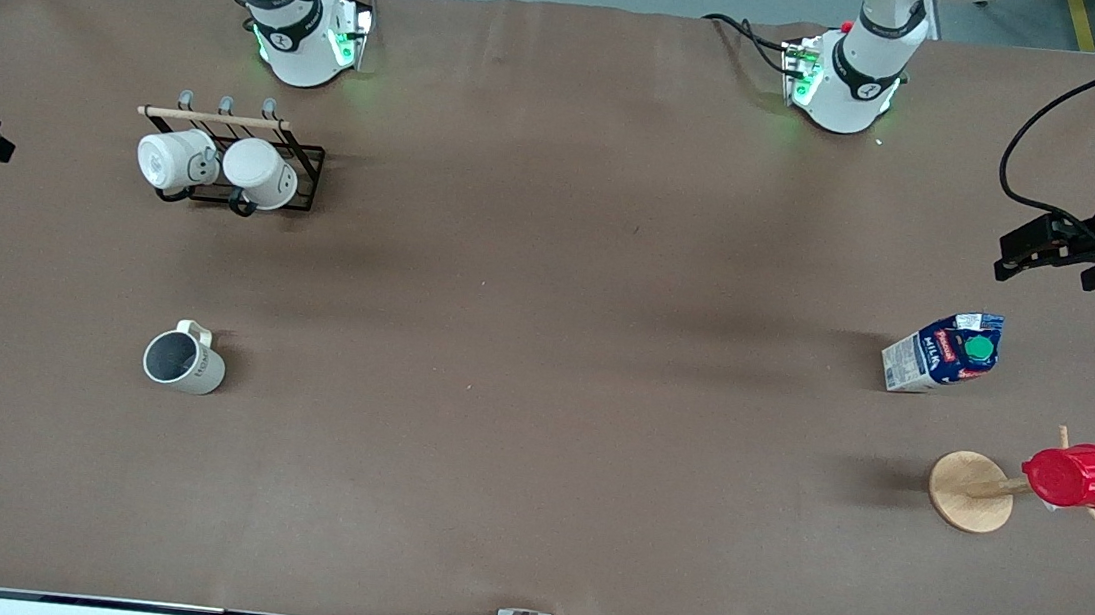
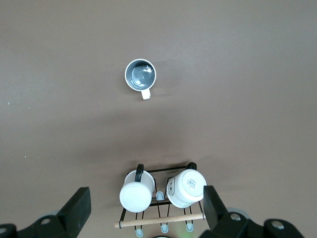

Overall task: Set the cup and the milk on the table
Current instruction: 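Reach the right gripper to the white mug while the left gripper reaches the milk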

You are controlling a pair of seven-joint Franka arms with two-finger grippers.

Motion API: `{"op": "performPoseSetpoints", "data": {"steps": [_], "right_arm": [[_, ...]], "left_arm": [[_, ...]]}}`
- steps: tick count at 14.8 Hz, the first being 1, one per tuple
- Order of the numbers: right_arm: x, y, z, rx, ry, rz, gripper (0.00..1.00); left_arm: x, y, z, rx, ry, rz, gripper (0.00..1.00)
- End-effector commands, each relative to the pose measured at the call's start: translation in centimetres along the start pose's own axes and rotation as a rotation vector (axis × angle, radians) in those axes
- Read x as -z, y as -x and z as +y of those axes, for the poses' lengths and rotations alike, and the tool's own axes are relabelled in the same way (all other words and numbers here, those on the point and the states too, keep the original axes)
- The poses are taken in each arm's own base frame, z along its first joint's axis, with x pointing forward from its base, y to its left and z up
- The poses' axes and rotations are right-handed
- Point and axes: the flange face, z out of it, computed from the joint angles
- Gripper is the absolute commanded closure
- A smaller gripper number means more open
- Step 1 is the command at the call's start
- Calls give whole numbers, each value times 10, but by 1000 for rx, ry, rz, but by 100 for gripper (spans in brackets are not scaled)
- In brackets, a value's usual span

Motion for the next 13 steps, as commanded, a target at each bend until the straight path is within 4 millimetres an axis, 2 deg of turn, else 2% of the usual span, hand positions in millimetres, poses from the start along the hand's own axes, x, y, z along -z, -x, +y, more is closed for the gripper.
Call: {"op": "performPoseSetpoints", "data": {"steps": [1,6,8,10,11,13], "right_arm": [[1,7,1,8,-12,-1,0],[1,7,2,8,-10,-4,0],[-5,1,8,34,-9,-9,0],[-32,-23,8,51,-7,-19,0],[-52,-37,8,51,-3,-15,0],[-104,-67,12,81,11,0,0]], "left_arm": [[6,-1,-1,7,19,3,1],[6,-3,-6,32,21,11,1],[5,-3,-18,35,19,8,1],[3,-3,-32,62,19,4,1],[-5,-7,-36,63,18,-9,1],[-23,-14,-39,66,9,-28,1]]}}
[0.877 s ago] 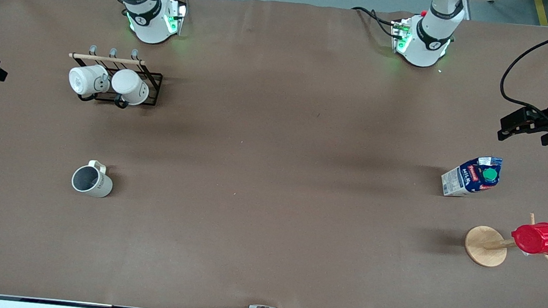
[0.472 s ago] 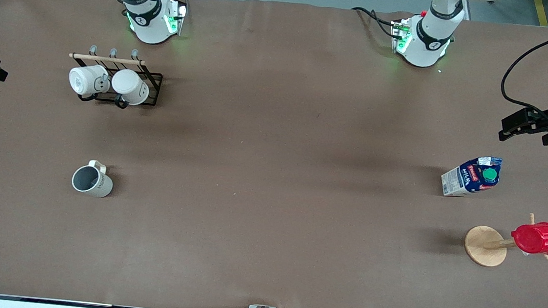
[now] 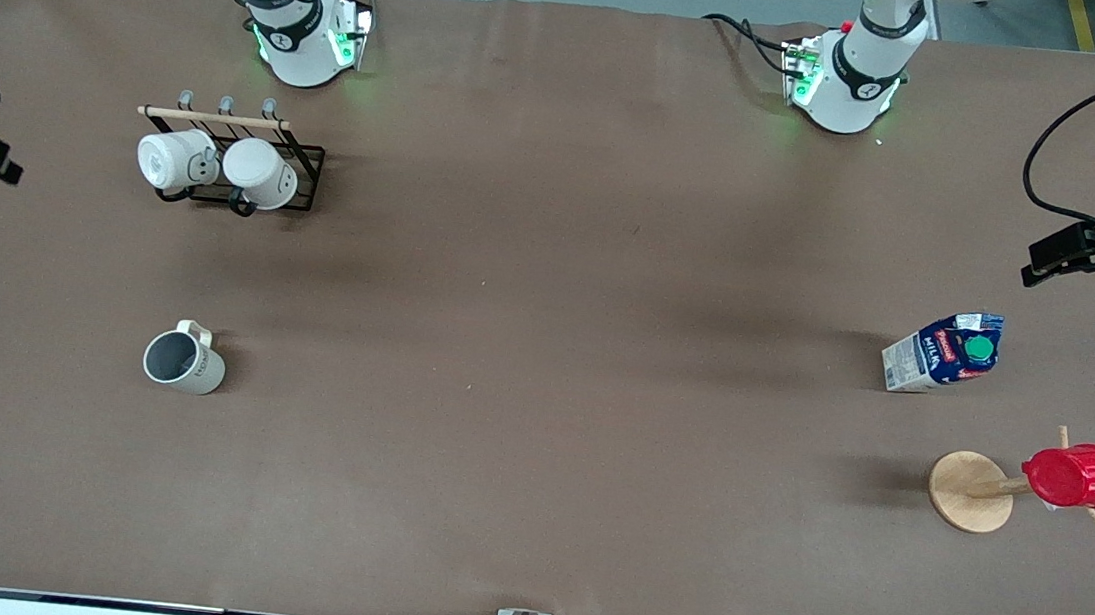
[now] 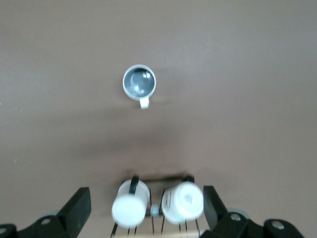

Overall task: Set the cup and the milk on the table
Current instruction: 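Reach the right gripper to the white mug while the left gripper reaches the milk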

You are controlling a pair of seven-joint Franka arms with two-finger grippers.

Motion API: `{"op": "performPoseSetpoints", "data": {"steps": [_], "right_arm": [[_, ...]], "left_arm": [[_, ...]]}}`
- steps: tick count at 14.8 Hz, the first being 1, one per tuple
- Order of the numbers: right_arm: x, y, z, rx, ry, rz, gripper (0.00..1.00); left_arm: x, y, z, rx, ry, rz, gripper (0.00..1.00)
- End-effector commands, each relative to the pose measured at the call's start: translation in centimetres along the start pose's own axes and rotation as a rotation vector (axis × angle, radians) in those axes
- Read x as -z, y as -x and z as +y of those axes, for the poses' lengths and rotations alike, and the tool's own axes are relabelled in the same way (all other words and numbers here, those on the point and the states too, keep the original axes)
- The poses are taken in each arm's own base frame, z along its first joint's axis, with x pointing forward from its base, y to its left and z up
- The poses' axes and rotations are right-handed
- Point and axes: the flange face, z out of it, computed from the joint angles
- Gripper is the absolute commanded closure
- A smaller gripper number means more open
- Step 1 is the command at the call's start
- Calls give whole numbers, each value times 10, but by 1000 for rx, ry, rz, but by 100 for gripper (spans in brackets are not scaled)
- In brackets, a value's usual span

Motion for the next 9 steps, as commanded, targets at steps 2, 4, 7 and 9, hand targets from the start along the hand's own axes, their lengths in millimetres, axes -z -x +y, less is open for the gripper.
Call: {"op": "performPoseSetpoints", "data": {"steps": [2,4,7,9], "right_arm": [[-108,-48,11,26,15,8,0],[-173,-63,19,17,21,50,0],[-249,-73,14,42,31,108,0],[-292,-67,7,100,42,163,0]], "left_arm": [[-40,-15,-6,5,6,7,0],[-62,-16,-22,34,5,15,0],[-94,-15,-34,55,3,6,0],[-119,-14,-35,58,2,-3,0]]}}
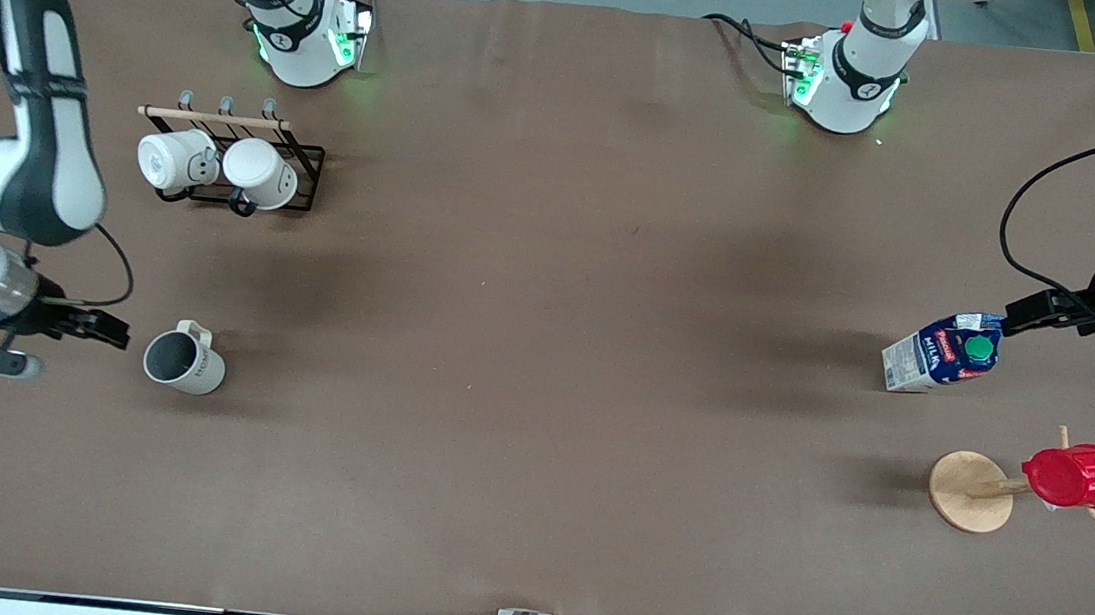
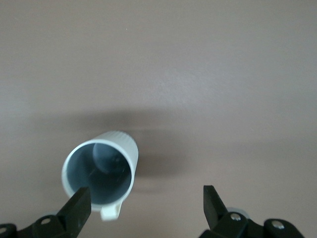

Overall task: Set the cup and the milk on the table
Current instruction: 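Grasp the white mug with the right gripper while the left gripper grasps the milk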

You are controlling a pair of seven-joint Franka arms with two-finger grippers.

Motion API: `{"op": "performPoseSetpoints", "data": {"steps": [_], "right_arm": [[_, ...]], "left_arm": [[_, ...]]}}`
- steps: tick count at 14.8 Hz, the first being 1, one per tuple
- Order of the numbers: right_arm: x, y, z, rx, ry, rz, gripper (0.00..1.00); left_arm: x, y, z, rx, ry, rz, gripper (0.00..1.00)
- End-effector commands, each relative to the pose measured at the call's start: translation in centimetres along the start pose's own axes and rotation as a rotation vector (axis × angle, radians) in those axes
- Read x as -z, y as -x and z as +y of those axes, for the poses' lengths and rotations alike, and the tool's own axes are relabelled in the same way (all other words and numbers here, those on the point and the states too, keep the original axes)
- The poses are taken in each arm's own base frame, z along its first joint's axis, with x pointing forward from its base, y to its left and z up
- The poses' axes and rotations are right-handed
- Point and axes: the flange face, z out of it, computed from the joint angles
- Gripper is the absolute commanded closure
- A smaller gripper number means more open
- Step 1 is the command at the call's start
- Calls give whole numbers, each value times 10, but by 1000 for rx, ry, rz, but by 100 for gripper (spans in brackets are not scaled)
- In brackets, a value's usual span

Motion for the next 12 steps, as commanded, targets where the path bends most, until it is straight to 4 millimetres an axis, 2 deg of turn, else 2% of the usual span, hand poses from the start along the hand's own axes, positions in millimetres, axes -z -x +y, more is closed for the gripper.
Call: {"op": "performPoseSetpoints", "data": {"steps": [1,8,9,11,12], "right_arm": [[-30,19,-11,81,5,46,0],[-82,18,-10,88,6,64,1],[-83,19,-14,93,4,59,12],[-83,18,-25,112,2,55,52],[-82,18,-24,112,2,55,71]], "left_arm": [[-29,4,0,-4,8,11,0],[-96,0,-7,9,-3,-2,0],[-105,-1,-9,11,-4,5,0],[-115,-2,-9,12,-5,-5,0],[-120,-2,-9,12,-7,-14,0]]}}
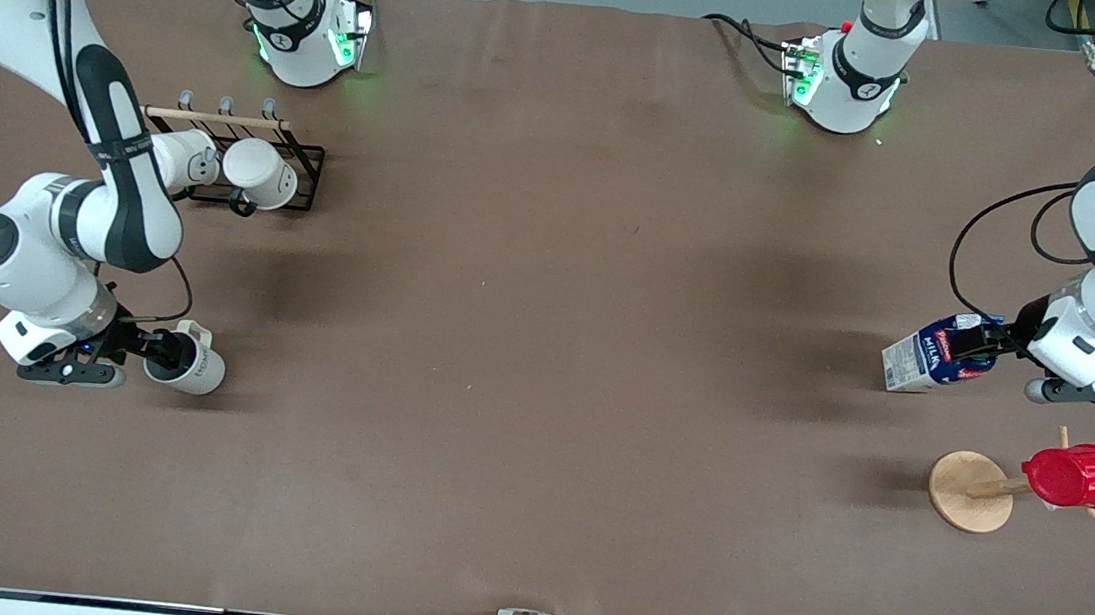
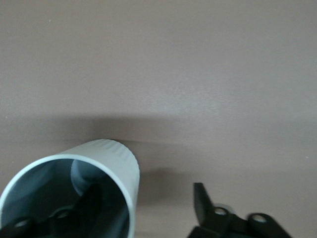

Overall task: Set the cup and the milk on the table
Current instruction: 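Grasp the white mug with the right gripper while the left gripper grasps the milk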

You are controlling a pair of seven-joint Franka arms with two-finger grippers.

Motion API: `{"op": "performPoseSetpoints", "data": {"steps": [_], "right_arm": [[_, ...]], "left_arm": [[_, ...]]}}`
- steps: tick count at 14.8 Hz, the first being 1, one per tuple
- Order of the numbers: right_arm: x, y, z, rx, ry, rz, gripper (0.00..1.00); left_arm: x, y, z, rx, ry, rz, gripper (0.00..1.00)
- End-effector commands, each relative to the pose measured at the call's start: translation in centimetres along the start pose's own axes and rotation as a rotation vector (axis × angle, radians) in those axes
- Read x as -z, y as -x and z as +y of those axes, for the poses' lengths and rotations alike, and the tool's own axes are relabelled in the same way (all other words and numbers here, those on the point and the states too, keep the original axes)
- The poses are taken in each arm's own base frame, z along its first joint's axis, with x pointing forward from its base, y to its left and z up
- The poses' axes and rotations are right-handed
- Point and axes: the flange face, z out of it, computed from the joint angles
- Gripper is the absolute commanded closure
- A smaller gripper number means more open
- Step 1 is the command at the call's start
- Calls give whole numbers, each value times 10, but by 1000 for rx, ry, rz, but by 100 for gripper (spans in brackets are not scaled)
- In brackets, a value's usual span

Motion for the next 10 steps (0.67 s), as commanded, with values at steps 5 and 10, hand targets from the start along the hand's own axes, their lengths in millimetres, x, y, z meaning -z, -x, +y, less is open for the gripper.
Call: {"op": "performPoseSetpoints", "data": {"steps": [5,10], "right_arm": [[8,-3,-2,6,-5,12,100],[82,-21,-21,-94,-34,-94,100]], "left_arm": [[-25,8,-5,-15,4,-27,0],[-30,12,-16,-27,-15,-39,9]]}}
